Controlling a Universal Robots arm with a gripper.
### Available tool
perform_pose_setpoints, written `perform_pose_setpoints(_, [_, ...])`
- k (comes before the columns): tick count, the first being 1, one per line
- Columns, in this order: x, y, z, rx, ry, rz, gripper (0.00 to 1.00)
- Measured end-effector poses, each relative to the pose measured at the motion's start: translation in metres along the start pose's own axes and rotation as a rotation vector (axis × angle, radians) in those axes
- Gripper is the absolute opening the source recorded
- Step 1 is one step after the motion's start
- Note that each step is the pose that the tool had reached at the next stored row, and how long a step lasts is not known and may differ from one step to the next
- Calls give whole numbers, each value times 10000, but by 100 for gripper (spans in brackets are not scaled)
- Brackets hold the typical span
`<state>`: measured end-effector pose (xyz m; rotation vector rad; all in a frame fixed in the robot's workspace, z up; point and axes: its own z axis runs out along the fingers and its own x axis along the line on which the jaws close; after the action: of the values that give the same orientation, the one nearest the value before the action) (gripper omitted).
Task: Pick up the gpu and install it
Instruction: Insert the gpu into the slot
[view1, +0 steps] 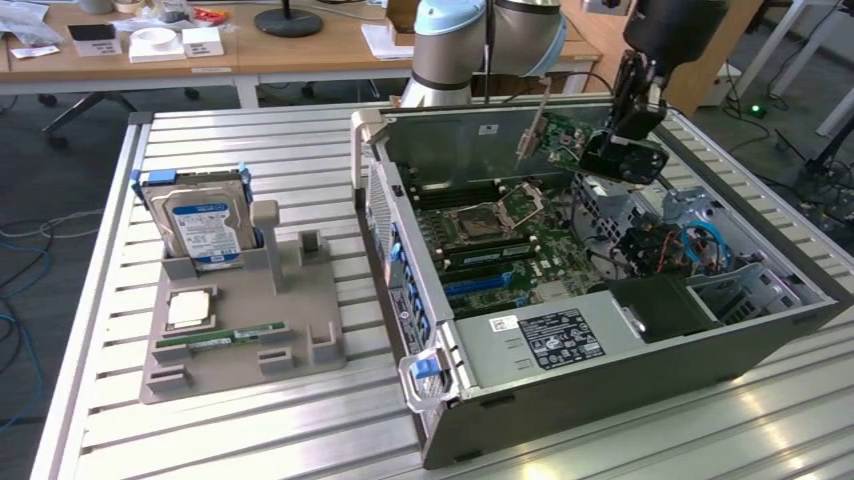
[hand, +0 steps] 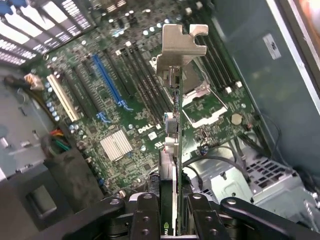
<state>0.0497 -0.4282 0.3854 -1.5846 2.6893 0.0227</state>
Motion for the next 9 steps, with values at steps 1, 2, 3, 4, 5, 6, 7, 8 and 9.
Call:
perform_pose_setpoints(1, [0, 0, 4, -5, 1, -176, 26])
perform_pose_setpoints(2, [0, 0, 8, -9, 1, -352, 26])
perform_pose_setpoints(3, [0, 0, 11, -14, 1, -526, 26])
perform_pose_setpoints(4, [0, 0, 15, -18, 2, -704, 26])
perform_pose_setpoints(5, [1, 0, 19, -23, 2, -891, 26])
perform_pose_setpoints(6, [1, 0, 23, -27, 2, -1069, 26])
perform_pose_setpoints(7, [1, 0, 26, -31, 3, -1248, 26])
perform_pose_setpoints(8, [1, 0, 30, -36, 3, -1427, 26])
perform_pose_setpoints(9, [1, 0, 33, -40, 4, -1608, 26])
